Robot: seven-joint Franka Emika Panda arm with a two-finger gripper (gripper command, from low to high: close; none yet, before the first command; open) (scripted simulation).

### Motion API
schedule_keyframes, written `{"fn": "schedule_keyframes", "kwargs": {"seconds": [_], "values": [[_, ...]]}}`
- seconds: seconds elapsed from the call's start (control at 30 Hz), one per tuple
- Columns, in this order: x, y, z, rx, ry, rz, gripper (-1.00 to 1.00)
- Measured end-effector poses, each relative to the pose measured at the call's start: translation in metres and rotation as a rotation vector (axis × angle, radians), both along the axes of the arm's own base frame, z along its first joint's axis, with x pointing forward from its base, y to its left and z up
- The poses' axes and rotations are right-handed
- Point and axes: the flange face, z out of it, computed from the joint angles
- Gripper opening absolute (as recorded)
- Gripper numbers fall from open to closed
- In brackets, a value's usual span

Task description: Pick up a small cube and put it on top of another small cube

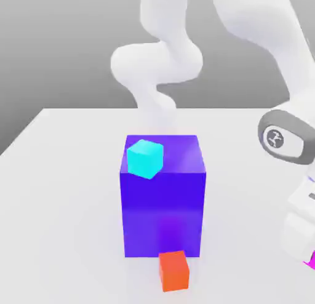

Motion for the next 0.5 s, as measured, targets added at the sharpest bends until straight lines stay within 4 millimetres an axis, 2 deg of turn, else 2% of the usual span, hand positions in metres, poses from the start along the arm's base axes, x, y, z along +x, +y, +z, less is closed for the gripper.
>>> {"fn": "schedule_keyframes", "kwargs": {"seconds": [0.2,0.23,0.3,0.33,0.5], "values": [[0.048,0.027,0.027,0.003,0.003,-0.045,-1.0],[0.053,0.029,0.022,0.003,0.003,-0.05,-1.0],[0.057,0.031,-0.006,0.003,0.003,-0.055,-1.0],[0.057,0.031,-0.022,0.003,0.003,-0.055,1.0],[0.057,0.031,-0.022,0.003,0.003,-0.055,1.0]]}}
